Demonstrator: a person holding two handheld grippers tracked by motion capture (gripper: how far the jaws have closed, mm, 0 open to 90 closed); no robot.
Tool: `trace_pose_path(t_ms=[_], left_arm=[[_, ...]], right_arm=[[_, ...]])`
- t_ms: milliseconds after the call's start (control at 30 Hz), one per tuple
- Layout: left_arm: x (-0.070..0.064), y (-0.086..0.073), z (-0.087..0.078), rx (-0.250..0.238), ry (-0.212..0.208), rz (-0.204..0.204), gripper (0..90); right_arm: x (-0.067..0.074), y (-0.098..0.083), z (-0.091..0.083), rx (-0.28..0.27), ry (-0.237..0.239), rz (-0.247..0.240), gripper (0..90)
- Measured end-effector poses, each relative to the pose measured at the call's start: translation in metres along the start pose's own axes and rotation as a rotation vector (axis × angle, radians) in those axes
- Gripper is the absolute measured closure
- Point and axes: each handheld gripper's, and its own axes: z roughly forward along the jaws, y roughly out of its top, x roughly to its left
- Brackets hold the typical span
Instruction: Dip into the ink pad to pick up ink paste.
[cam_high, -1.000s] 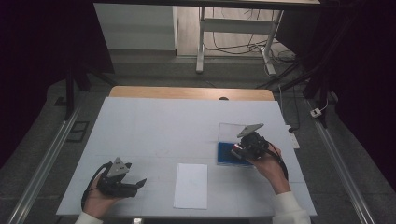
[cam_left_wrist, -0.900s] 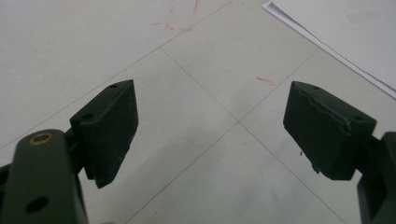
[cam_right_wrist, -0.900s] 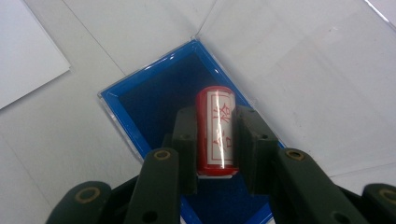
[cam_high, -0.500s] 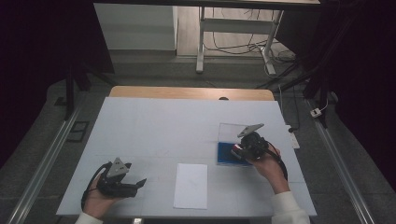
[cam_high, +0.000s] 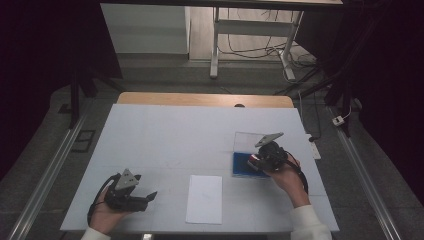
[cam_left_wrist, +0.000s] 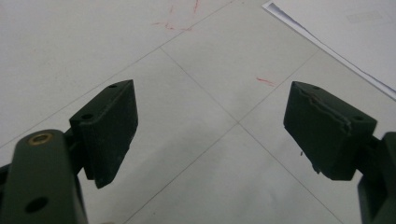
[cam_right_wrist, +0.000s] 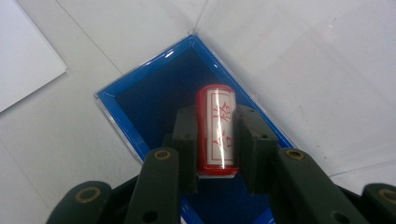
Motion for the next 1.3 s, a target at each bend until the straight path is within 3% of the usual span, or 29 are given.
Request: trace_pose_path(t_ms=[400,533,600,667,733,800,967,1300], left_arm=[[0.0,0.0,0.0,-0.003,-0.003,-0.005,18.2],[0.0,0.0,0.0,-0.001,0.002,-0.002,18.3],[0.0,-0.001,0.0,-0.002,0.0,-0.002,18.3],[0.001,-0.001,0.0,-0.003,0.0,-0.004,18.3],[0.001,-0.001,0.0,-0.002,0.0,-0.003,18.3],[0.002,-0.001,0.001,0.0,0.0,-0.001,18.3],[0.002,-0.001,0.001,0.0,-0.001,0.0,18.3],[0.002,-0.001,0.001,-0.002,0.004,-0.001,18.3]], right_arm=[[-0.001,-0.002,0.0,-0.013,0.007,0.01,70.0],[0.0,-0.002,0.0,-0.011,-0.001,-0.005,69.9],[0.002,-0.002,-0.002,-0.025,-0.011,-0.035,69.8],[0.002,-0.001,-0.007,-0.029,0.006,-0.048,69.7],[0.0,-0.003,-0.01,-0.06,0.029,-0.028,69.7],[-0.002,-0.003,-0.015,-0.075,0.009,-0.027,69.6],[-0.004,-0.006,-0.021,-0.099,0.011,0.005,69.6],[-0.002,-0.004,-0.025,-0.124,0.019,0.005,69.5]])
